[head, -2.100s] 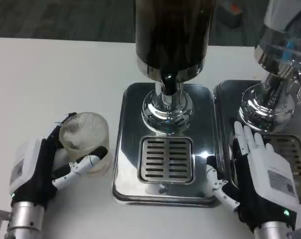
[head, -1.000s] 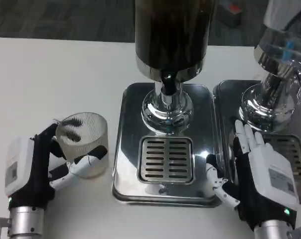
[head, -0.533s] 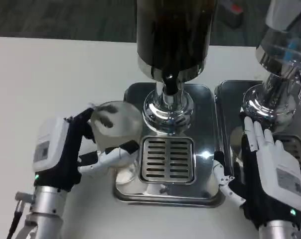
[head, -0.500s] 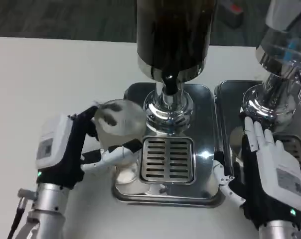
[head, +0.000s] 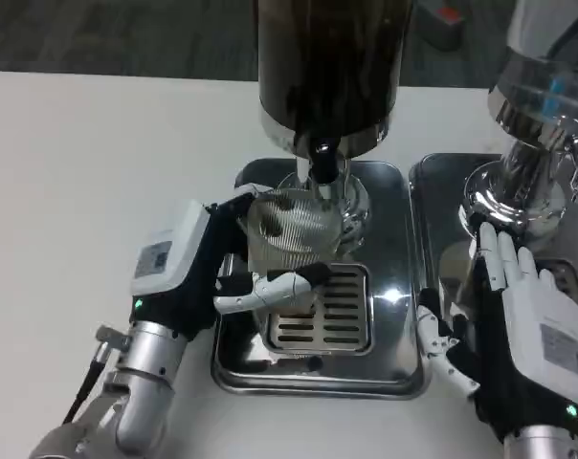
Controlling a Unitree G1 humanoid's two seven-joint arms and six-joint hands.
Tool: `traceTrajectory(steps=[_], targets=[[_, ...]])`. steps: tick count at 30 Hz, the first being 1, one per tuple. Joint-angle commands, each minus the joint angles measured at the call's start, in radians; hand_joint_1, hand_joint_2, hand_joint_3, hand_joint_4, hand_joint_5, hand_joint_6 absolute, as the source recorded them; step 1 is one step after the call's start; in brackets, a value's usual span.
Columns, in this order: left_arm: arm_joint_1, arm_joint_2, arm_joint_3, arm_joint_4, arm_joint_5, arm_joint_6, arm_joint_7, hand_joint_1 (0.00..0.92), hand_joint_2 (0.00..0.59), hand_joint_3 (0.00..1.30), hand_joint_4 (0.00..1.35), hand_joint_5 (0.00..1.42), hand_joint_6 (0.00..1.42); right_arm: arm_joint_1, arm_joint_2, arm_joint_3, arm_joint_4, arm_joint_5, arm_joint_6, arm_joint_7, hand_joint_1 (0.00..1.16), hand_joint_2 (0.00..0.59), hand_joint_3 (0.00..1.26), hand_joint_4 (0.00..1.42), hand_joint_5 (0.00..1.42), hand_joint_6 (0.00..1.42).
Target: Grasp the cup under the faucet to collect the drink, then remove the cup.
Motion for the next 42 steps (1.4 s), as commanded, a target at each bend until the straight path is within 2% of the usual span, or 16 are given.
traceTrajectory(steps=[1,6,14,18,20,23,27,29,32,36,39,42], targets=[[-0.054,-0.023,-0.048,0.036,0.027,0.008,0.004,0.523,0.067,0.55,0.69,0.89,0.83,0.023,0.005,-0.005,-0.03,-0.021,0.016,-0.014,0.36,0.446,0.0,0.0,0.0,0.0],[-0.062,-0.034,-0.074,0.055,0.031,0.003,0.017,0.52,0.068,0.54,0.68,0.88,0.82,0.041,0.012,0.005,-0.048,-0.038,0.025,-0.011,0.36,0.446,0.0,0.0,0.0,0.0],[-0.077,-0.032,-0.114,0.077,0.051,0.03,0.024,0.497,0.078,0.48,0.61,0.81,0.72,0.046,0.021,0.008,-0.052,-0.048,0.027,-0.002,0.36,0.446,0.0,0.0,0.0,0.0],[-0.079,-0.028,-0.115,0.089,0.027,0.017,-0.05,0.29,0.06,0.33,0.44,0.63,0.46,0.039,0.024,0.004,-0.046,-0.041,0.027,0.001,0.36,0.446,0.0,0.0,0.0,0.0],[-0.079,-0.022,-0.116,0.085,0.024,0.006,-0.068,0.249,0.064,0.3,0.4,0.59,0.39,0.038,0.024,0.003,-0.044,-0.04,0.025,0.001,0.36,0.446,0.0,0.0,0.0,0.0],[-0.066,-0.01,-0.112,0.077,0.025,0.001,-0.057,0.194,0.056,0.27,0.36,0.55,0.33,0.037,0.023,0.001,-0.04,-0.034,0.022,0.002,0.36,0.446,0.0,0.0,0.0,0.0],[-0.046,0.013,-0.107,0.067,0.02,-0.032,-0.048,0.019,0.005,0.21,0.29,0.5,0.3,0.031,0.022,-0.005,-0.034,-0.026,0.018,0.001,0.36,0.446,0.0,0.0,0.0,0.0],[-0.037,0.025,-0.105,0.055,0.025,-0.043,-0.028,0.001,0.0,0.21,0.29,0.49,0.3,0.026,0.02,-0.008,-0.03,-0.02,0.014,0.001,0.36,0.446,0.0,0.0,0.0,0.0],[-0.016,0.039,-0.078,0.038,-0.003,-0.067,-0.028,0.0,0.0,0.17,0.26,0.46,0.26,0.021,0.017,-0.008,-0.026,-0.015,0.011,0.001,0.36,0.446,0.0,0.0,0.0,0.0],[0.054,0.101,-0.006,-0.047,-0.088,-0.129,-0.08,0.0,0.03,0.04,0.13,0.33,0.16,0.019,0.013,-0.013,-0.024,-0.006,0.008,0.001,0.36,0.446,0.0,0.0,0.0,0.0],[0.103,0.142,0.046,-0.105,-0.161,-0.155,-0.158,0.0,0.04,0.0,0.01,0.25,0.14,0.012,0.01,-0.018,-0.015,0.009,0.003,0.002,0.36,0.446,0.0,0.0,0.0,0.0],[0.129,0.165,0.09,-0.132,-0.268,-0.201,-0.295,0.0,0.051,0.0,0.0,0.12,0.07,0.001,0.006,-0.018,-0.001,0.019,-0.002,0.004,0.36,0.446,0.0,0.0,0.0,0.0]])
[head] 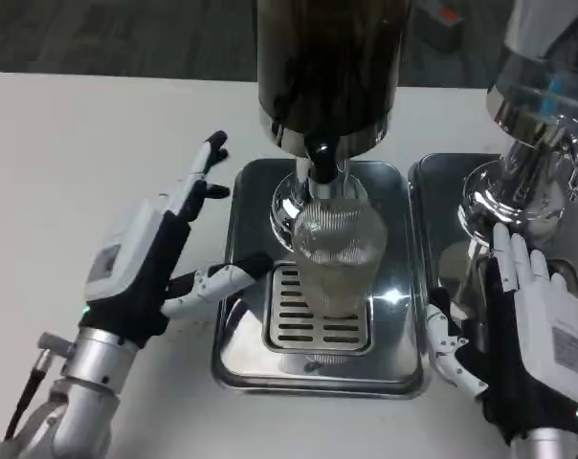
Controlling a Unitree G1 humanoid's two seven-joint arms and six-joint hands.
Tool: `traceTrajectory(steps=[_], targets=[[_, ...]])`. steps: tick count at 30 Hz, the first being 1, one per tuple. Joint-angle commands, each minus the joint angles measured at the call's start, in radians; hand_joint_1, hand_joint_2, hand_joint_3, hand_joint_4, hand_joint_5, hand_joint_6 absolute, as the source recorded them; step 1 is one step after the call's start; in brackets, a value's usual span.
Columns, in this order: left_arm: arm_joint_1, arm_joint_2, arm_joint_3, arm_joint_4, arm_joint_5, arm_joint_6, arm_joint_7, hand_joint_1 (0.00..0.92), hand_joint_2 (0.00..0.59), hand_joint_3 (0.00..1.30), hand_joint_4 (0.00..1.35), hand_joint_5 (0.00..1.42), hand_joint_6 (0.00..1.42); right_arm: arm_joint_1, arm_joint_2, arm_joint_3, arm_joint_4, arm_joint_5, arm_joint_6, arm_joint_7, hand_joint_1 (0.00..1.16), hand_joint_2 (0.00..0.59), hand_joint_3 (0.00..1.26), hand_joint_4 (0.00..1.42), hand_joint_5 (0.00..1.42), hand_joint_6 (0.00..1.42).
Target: Grasp the cup under the faucet to collect the drink, then remove the cup.
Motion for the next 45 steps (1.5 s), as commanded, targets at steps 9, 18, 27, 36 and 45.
traceTrajectory(steps=[9,18,27,36,45], targets=[[0.109,0.021,0.124,-0.259,-0.593,-0.104,-0.687,0.0,0.083,0.0,0.0,0.02,0.02,-0.032,-0.02,-0.011,0.037,0.036,-0.017,0.01,0.36,0.446,0.0,0.0,0.0,0.0],[0.124,-0.036,0.151,-0.436,-0.766,0.02,-0.996,0.0,0.09,0.0,0.0,0.07,0.06,-0.025,-0.016,-0.006,0.037,0.037,-0.012,-0.003,0.36,0.446,0.0,0.0,0.0,0.0],[0.073,-0.093,0.179,-0.437,-0.718,0.057,-1.102,0.0,0.094,0.0,0.0,0.08,0.06,-0.023,-0.006,-0.005,0.041,0.034,-0.011,-0.016,0.36,0.446,0.0,0.0,0.0,0.0],[0.009,-0.123,0.178,-0.448,-0.621,0.022,-1.099,0.0,0.099,0.0,0.0,0.09,0.07,-0.011,0.009,-0.006,0.034,0.028,-0.005,-0.023,0.36,0.446,0.0,0.0,0.0,0.0],[-0.01,-0.127,0.17,-0.45,-0.534,-0.01,-1.071,0.0,0.105,0.0,0.0,0.1,0.07,-0.012,0.015,-0.006,0.034,0.028,-0.004,-0.024,0.36,0.446,0.0,0.0,0.0,0.0]])
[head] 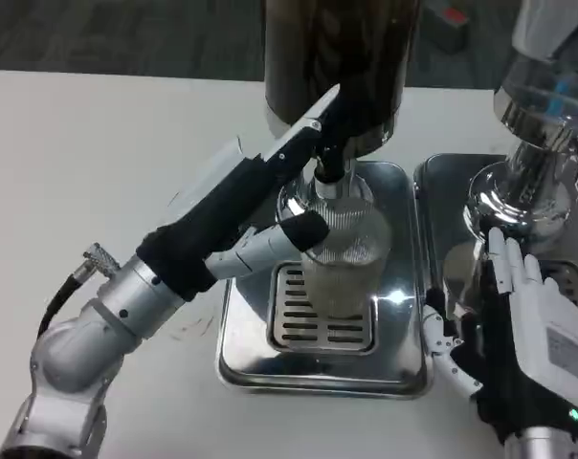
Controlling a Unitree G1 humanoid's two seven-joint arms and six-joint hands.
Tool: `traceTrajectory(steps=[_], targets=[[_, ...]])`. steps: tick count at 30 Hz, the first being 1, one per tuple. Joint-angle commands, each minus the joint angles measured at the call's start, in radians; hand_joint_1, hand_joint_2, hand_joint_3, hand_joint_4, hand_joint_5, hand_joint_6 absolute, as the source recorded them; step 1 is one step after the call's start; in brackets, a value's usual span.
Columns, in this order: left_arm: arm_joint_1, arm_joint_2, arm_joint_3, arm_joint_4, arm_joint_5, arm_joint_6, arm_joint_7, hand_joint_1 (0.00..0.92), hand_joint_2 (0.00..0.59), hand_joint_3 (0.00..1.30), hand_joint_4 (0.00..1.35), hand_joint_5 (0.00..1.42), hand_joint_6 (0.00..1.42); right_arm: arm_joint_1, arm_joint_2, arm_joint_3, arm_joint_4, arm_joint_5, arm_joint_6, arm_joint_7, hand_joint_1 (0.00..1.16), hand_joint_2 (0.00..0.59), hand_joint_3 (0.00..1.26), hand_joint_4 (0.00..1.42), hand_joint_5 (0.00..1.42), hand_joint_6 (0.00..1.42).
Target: Grasp the cup under the faucet to collect the drink, then remove the cup.
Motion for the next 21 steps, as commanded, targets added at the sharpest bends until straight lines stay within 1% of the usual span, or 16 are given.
traceTrajectory(steps=[1,5,7,9,13,16,21], targets=[[-0.025,-0.003,-0.011,-0.01,0.06,-0.041,0.014,0.0,0.107,0.0,0.0,0.1,0.07,0.003,0.004,-0.005,0.003,-0.004,0.002,-0.017,0.36,0.446,0.0,0.0,0.0,0.0],[-0.017,0.009,-0.019,-0.025,0.124,-0.087,0.044,0.0,0.112,0.01,0.0,0.11,0.07,0.003,0.006,-0.008,0.005,-0.001,0.003,-0.018,0.36,0.446,0.0,0.0,0.0,0.0],[-0.01,0.022,-0.02,-0.044,0.208,-0.121,0.086,0.0,0.113,0.01,0.0,0.11,0.07,0.002,0.007,-0.01,0.006,0.002,0.002,-0.018,0.36,0.446,0.0,0.0,0.0,0.0],[-0.007,0.031,-0.025,-0.054,0.268,-0.14,0.122,0.0,0.115,0.02,0.0,0.11,0.07,0.0,0.008,-0.011,0.009,0.003,0.002,-0.019,0.36,0.446,0.0,0.0,0.0,0.0],[0.004,0.04,-0.048,-0.062,0.33,-0.151,0.17,0.0,0.115,0.02,0.0,0.11,0.07,-0.003,0.01,-0.013,0.013,0.007,0.002,-0.017,0.36,0.446,0.0,0.0,0.0,0.0],[0.008,0.045,-0.06,-0.064,0.355,-0.153,0.198,0.0,0.115,0.03,0.0,0.11,0.07,-0.004,0.011,-0.014,0.015,0.01,0.001,-0.016,0.36,0.446,0.0,0.0,0.0,0.0],[0.008,0.073,-0.072,-0.084,0.477,-0.165,0.286,0.0,0.119,0.03,0.0,0.11,0.07,-0.006,0.013,-0.017,0.018,0.016,0.0,-0.015,0.36,0.446,0.0,0.0,0.0,0.0]])
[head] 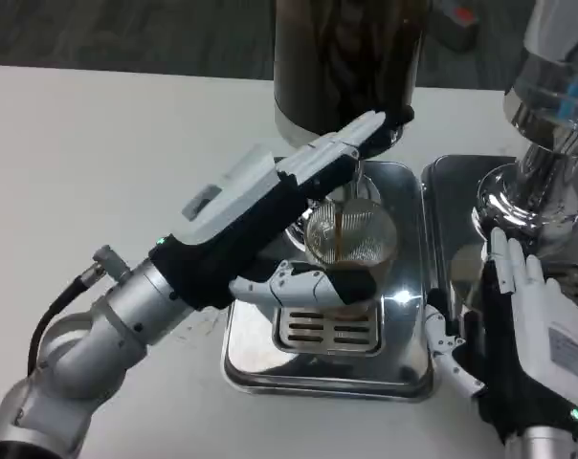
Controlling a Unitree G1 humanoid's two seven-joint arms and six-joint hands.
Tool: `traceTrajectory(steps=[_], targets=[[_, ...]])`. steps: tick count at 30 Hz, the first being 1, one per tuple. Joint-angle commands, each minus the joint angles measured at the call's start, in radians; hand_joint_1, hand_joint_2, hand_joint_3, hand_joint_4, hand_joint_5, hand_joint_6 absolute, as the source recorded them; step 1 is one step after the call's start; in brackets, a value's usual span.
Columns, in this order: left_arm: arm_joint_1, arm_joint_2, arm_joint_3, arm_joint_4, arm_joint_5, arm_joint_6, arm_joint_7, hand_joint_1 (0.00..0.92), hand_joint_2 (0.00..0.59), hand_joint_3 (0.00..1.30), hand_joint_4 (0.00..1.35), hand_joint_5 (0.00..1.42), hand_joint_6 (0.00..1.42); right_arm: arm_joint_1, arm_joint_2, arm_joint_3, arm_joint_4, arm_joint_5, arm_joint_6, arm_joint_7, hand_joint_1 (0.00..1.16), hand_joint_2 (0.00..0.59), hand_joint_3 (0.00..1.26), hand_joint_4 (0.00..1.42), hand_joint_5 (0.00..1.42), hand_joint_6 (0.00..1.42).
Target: Grasp the cup under the faucet to collect the drink, then remove the cup.
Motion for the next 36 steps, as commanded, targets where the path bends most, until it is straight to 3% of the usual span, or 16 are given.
traceTrajectory(steps=[1,11,18,25,31,36], targets=[[0.007,0.018,-0.044,-0.033,0.117,-0.045,0.038,0.0,0.12,0.04,0.0,0.11,0.07,-0.005,0.006,-0.012,0.014,0.01,0.0,-0.014,0.36,0.446,0.0,0.0,0.0,0.0],[0.003,0.053,-0.091,-0.05,0.208,-0.034,0.14,0.0,0.123,0.06,0.0,0.12,0.07,-0.006,0.007,-0.02,0.015,0.033,-0.013,-0.012,0.36,0.446,0.0,0.0,0.0,0.0],[-0.005,0.067,-0.112,-0.043,0.204,-0.029,0.163,0.0,0.123,0.07,0.0,0.12,0.07,-0.025,-0.016,-0.06,0.044,0.196,-0.12,0.036,0.37,0.42,0.0,0.0,0.0,0.0],[-0.011,0.074,-0.118,-0.044,0.204,-0.02,0.175,0.0,0.124,0.08,0.0,0.12,0.07,-0.07,-0.039,-0.085,0.092,0.325,-0.201,0.118,0.4,0.343,0.0,0.0,0.0,0.0],[-0.013,0.082,-0.128,-0.04,0.198,-0.016,0.182,0.0,0.124,0.08,0.0,0.12,0.07,-0.11,-0.06,-0.093,0.137,0.418,-0.253,0.194,0.46,0.309,0.0,0.0,0.0,0.0],[-0.014,0.086,-0.13,-0.038,0.194,-0.015,0.188,0.0,0.124,0.08,0.0,0.12,0.07,-0.127,-0.069,-0.089,0.15,0.438,-0.265,0.224,0.5,0.265,0.0,0.0,0.0,0.0]])
